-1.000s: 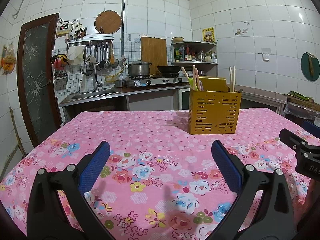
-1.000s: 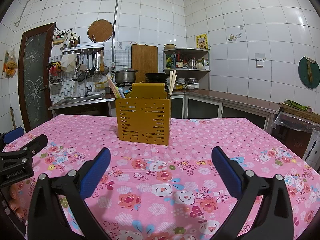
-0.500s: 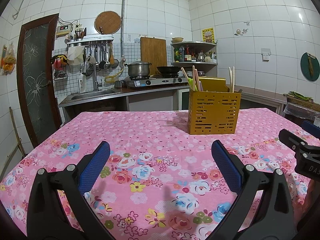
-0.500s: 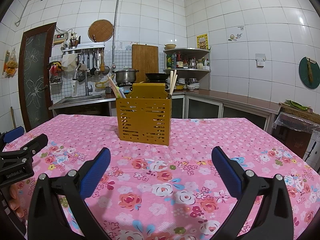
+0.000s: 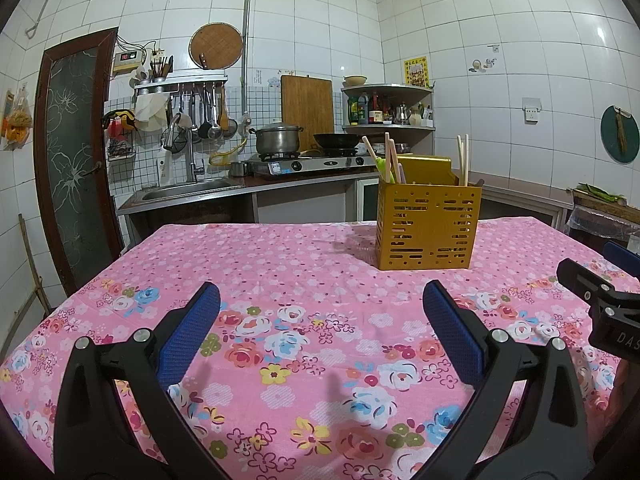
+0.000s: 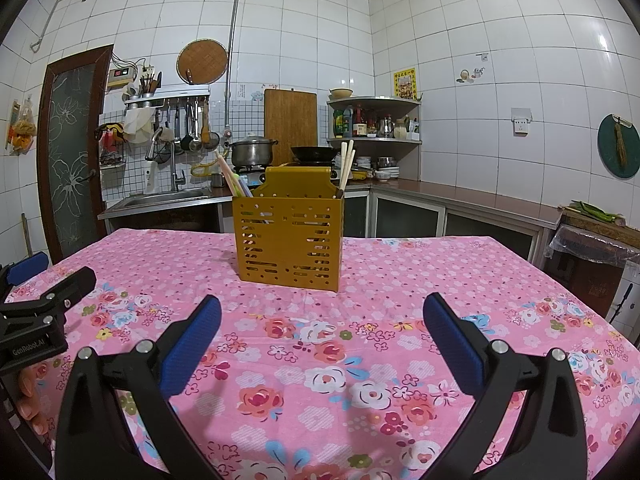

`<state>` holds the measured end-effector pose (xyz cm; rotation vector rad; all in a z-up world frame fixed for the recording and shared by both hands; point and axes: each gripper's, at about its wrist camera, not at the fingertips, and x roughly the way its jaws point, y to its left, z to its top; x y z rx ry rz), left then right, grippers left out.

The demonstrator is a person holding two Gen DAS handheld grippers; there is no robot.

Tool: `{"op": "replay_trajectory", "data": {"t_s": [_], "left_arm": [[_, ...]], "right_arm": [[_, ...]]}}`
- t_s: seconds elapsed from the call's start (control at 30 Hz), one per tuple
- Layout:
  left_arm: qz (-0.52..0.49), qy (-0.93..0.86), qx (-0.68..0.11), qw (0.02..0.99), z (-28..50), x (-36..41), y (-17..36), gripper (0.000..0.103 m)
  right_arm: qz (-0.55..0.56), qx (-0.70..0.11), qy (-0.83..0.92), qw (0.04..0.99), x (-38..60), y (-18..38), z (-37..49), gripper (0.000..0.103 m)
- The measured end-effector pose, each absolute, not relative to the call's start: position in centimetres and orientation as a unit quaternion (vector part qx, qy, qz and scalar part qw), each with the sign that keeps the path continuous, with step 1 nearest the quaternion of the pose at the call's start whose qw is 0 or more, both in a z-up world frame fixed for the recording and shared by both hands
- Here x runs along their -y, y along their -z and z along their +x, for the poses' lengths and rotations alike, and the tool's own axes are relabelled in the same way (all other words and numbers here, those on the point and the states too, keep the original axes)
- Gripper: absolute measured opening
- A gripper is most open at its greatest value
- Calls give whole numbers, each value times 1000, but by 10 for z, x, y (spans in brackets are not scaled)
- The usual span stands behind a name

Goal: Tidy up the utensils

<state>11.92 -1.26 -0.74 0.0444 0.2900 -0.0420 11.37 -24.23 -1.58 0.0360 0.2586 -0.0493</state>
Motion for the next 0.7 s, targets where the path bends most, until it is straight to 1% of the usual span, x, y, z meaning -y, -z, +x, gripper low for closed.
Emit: {"op": "replay_trajectory", "data": {"t_s": [0.7], "left_arm": [[21,23,-142,989,119,15,2,98]], "right_arm": [[18,-129,25,991,242,16,114,99]]}}
